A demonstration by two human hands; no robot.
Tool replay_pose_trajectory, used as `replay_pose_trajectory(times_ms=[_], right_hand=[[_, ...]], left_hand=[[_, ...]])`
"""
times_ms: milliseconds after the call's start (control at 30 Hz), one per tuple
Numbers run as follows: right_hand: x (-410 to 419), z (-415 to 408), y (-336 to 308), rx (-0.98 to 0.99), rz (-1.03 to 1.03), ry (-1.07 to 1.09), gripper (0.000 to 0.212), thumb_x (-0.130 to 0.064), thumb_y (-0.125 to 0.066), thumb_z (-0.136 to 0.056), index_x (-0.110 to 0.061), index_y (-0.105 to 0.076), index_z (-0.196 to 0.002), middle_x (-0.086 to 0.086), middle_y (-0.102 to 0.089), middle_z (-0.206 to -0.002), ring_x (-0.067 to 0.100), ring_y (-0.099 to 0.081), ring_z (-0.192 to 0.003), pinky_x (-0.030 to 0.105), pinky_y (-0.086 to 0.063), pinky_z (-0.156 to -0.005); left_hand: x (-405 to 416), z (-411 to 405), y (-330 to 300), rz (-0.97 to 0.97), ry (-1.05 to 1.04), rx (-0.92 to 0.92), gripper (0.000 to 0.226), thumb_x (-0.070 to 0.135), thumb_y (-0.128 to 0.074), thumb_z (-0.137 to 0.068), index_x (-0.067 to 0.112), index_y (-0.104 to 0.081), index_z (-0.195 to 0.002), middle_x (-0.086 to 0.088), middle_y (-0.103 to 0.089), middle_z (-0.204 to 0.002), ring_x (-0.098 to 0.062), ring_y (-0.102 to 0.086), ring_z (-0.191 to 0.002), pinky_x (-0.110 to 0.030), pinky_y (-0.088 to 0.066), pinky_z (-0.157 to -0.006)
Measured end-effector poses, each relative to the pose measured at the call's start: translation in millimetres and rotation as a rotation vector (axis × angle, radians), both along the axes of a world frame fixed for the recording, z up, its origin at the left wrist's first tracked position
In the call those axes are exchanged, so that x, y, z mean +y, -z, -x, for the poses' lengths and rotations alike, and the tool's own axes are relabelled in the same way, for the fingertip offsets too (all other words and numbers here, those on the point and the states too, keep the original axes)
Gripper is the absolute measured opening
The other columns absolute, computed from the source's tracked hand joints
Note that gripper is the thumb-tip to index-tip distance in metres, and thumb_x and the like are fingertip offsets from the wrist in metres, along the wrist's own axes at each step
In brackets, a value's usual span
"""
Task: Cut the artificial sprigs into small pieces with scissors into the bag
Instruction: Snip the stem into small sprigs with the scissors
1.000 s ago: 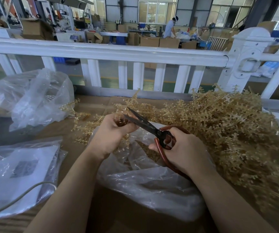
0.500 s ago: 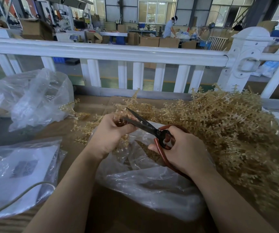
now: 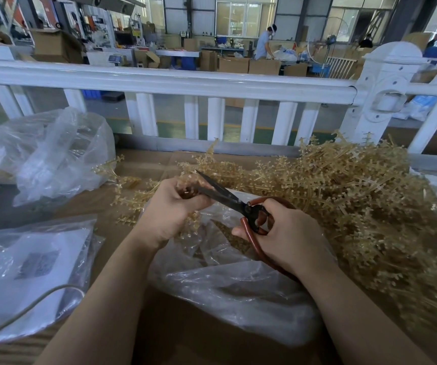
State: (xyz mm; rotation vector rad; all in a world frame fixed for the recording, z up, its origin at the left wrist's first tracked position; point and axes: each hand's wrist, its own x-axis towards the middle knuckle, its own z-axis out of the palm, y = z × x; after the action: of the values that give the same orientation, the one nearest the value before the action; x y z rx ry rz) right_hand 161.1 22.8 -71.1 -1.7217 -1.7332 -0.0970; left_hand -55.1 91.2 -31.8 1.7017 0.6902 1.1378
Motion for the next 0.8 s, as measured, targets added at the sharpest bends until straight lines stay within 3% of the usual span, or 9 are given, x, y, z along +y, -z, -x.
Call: replay_pose_trajectory(times_ms=[67, 333, 467, 633, 800], right_hand=[[-0.4, 0.7, -1.7, -0.026, -0.002, 0.011, 0.062, -0.100, -0.036, -0.069, -0.049, -0.053, -0.100, -0.038, -0.046, -0.069, -0.019, -0.044, -0.061, 0.003, -0.029, -0.054], [-1.5, 0.0, -4.9, -0.079, -0.009, 0.001, 0.065, -0.097, -0.042, -0.069, -0.044, -0.061, -0.102, -0.024, -0.067, -0.087, 0.000, -0.066, -0.079, 0.009, -0.035, -0.057], [-2.1, -0.2, -5.2, -0.086, -0.019, -0.006, 0.061, -0.095, -0.042, -0.072, -0.045, -0.059, -0.102, -0.024, -0.067, -0.089, 0.001, -0.067, -0.081, 0.010, -0.036, -0.057], [-2.9, 0.6, -6.4, -0.104, -0.037, -0.010, 0.065, -0.097, -0.038, -0.071, -0.043, -0.061, -0.100, -0.024, -0.067, -0.085, -0.001, -0.065, -0.078, 0.010, -0.038, -0.056], [-1.5, 1.7, -5.7, -0.121, -0.081, -0.003, 0.058, -0.090, -0.047, -0.076, -0.039, -0.065, -0.099, -0.020, -0.069, -0.081, 0.001, -0.066, -0.073, 0.018, -0.051, -0.055]], left_hand=[[0.8, 1.6, -0.5, -0.003, 0.008, 0.034, 0.023, -0.002, -0.071, -0.084, 0.019, -0.079, -0.090, -0.001, -0.077, -0.096, -0.020, -0.072, -0.091, -0.029, -0.055, -0.084], [2.1, 6.1, -3.1, -0.022, 0.024, 0.112, 0.026, -0.002, -0.074, -0.082, 0.022, -0.079, -0.089, 0.003, -0.078, -0.096, -0.016, -0.073, -0.091, -0.021, -0.054, -0.082], [2.3, 8.6, -4.7, -0.031, 0.028, 0.099, 0.027, -0.002, -0.075, -0.080, 0.024, -0.080, -0.089, 0.004, -0.078, -0.097, -0.014, -0.073, -0.094, -0.020, -0.053, -0.082], [2.5, 8.3, -4.9, -0.030, 0.037, 0.075, 0.026, -0.005, -0.074, -0.079, 0.018, -0.080, -0.089, -0.001, -0.077, -0.099, -0.019, -0.073, -0.096, -0.028, -0.056, -0.085], [2.8, 9.0, -4.8, -0.006, 0.017, 0.073, 0.022, -0.008, -0.073, -0.079, 0.010, -0.080, -0.091, -0.003, -0.077, -0.099, -0.022, -0.073, -0.098, -0.036, -0.056, -0.090]])
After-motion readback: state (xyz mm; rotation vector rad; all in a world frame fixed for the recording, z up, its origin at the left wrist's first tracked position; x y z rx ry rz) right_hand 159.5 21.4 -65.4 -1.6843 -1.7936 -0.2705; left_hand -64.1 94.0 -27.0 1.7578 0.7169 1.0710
